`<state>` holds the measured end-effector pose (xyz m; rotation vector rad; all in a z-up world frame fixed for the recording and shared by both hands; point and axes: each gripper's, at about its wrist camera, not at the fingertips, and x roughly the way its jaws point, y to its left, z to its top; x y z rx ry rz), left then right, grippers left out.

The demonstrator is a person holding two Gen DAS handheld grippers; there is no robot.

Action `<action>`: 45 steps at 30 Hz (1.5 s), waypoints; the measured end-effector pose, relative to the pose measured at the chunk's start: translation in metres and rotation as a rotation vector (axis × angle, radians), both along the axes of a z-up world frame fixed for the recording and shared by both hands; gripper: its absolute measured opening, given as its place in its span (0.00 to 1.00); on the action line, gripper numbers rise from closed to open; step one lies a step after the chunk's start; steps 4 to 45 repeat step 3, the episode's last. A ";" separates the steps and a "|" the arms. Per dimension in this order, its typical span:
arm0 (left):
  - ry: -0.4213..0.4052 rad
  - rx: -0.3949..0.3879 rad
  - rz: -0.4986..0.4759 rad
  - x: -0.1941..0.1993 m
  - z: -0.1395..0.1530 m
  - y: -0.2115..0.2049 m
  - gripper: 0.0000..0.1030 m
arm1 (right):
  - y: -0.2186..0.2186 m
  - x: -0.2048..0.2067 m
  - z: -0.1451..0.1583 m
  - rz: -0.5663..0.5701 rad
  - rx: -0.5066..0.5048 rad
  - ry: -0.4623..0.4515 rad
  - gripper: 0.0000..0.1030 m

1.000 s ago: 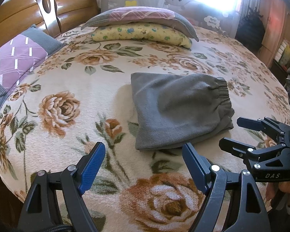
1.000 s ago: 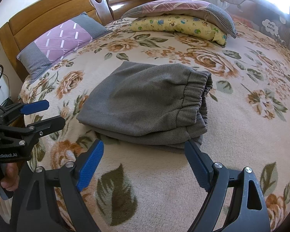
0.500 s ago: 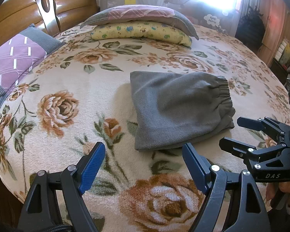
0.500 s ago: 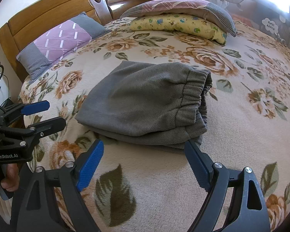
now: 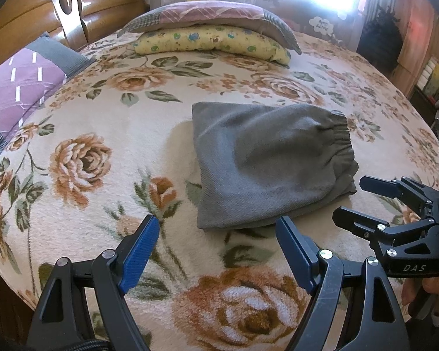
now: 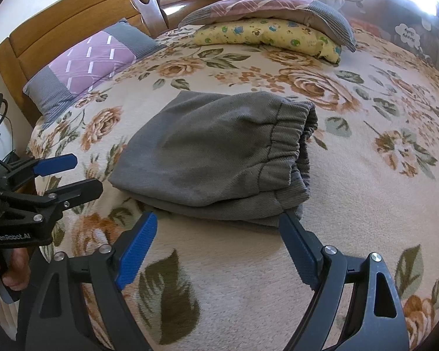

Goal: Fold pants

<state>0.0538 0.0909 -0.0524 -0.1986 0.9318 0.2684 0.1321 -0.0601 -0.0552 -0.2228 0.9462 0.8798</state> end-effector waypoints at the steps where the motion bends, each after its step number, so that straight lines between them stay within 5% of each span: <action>1: 0.005 -0.003 0.000 0.000 -0.001 -0.001 0.80 | 0.000 0.000 -0.001 -0.001 0.000 0.001 0.83; 45: 0.014 -0.013 -0.001 0.003 -0.002 -0.001 0.80 | -0.001 0.002 -0.001 -0.003 0.001 0.004 0.83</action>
